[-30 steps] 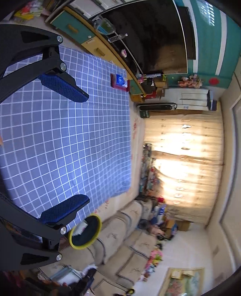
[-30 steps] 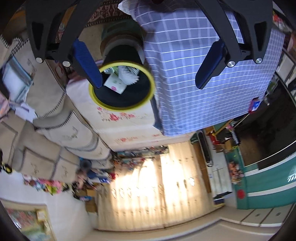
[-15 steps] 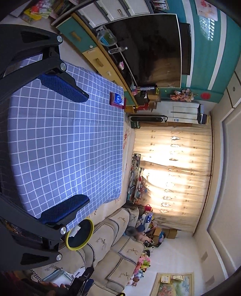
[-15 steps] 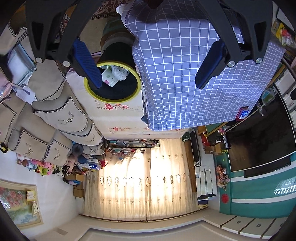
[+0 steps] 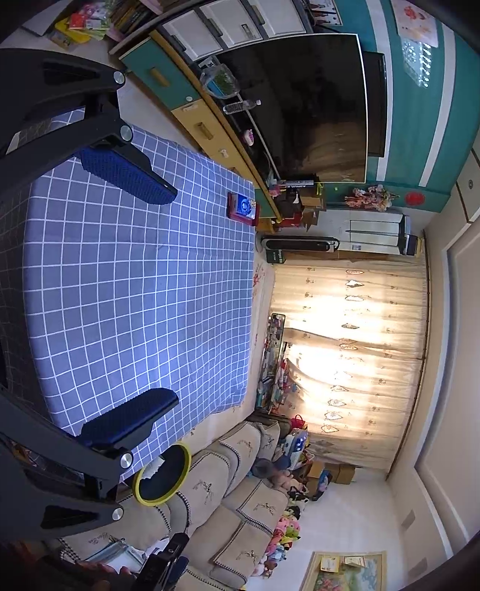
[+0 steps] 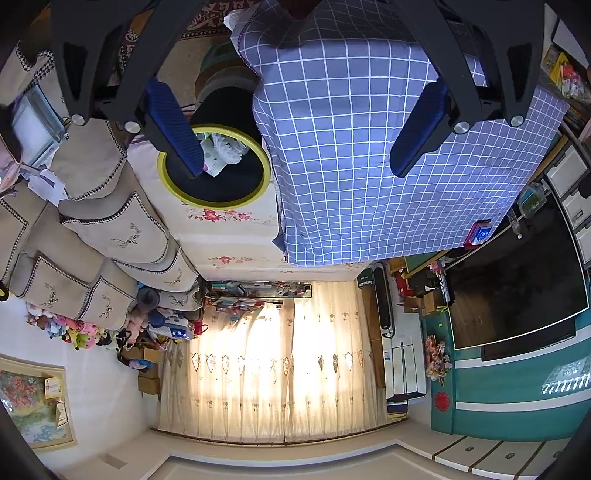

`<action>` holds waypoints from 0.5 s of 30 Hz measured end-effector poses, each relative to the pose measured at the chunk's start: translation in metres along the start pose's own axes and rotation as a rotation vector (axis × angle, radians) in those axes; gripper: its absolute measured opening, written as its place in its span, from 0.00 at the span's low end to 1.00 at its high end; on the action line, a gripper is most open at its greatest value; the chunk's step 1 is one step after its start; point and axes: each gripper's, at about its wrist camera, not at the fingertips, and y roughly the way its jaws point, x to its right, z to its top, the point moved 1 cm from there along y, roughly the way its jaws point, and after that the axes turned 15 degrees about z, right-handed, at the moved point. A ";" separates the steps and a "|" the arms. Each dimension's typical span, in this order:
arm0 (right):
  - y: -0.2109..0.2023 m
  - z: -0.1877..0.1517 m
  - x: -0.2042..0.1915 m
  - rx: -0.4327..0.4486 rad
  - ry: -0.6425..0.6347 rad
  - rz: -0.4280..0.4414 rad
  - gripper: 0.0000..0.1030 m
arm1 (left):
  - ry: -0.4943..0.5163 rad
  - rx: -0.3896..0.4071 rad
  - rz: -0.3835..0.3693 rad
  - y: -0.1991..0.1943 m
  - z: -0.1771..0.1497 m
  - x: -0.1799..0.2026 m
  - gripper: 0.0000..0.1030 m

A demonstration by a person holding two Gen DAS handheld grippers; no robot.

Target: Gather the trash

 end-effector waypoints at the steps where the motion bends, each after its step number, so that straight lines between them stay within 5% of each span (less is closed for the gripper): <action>1: 0.001 0.000 0.000 -0.001 0.000 -0.001 0.93 | 0.003 -0.001 -0.001 0.001 0.000 0.002 0.95; 15: 0.003 -0.004 0.004 -0.001 0.014 0.003 0.93 | 0.019 -0.008 -0.003 0.005 -0.002 0.008 0.95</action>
